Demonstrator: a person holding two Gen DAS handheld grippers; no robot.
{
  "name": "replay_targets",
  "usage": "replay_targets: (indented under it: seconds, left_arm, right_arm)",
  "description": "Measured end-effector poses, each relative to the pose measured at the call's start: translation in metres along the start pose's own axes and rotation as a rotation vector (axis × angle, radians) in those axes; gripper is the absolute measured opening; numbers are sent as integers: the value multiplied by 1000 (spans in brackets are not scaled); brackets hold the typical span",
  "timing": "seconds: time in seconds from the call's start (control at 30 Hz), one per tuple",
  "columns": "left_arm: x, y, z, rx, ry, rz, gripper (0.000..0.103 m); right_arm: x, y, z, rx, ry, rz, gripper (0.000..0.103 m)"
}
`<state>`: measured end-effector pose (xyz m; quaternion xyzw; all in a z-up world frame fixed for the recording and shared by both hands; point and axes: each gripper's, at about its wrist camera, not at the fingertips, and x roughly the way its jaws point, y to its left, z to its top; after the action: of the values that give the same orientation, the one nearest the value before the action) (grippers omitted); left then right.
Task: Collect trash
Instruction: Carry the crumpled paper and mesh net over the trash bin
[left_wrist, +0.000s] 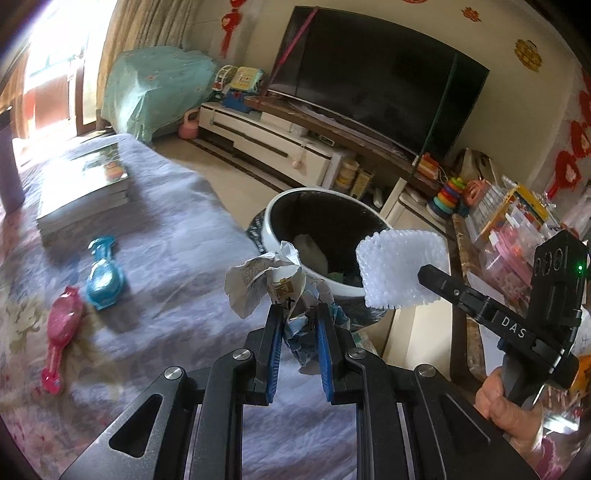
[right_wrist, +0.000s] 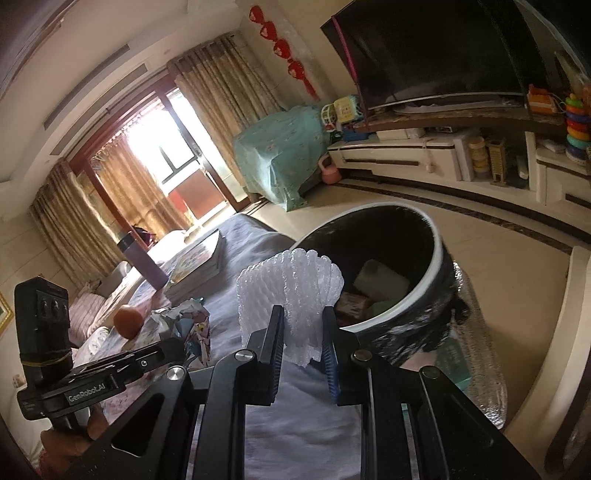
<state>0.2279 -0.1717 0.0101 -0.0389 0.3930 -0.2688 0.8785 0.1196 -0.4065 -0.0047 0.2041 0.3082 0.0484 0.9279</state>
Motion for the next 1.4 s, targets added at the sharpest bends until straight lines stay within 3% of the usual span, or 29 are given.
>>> replay_targets:
  seconds: [0.77,1.4]
  left_arm:
    - [57,-28,48,62,28,-6,17]
    - [110,-38,71,85,88,6,18]
  right_arm:
    - [6,-29,31,-19,-1,-117,20]
    - [34,-41,47,-43,66,-161,22]
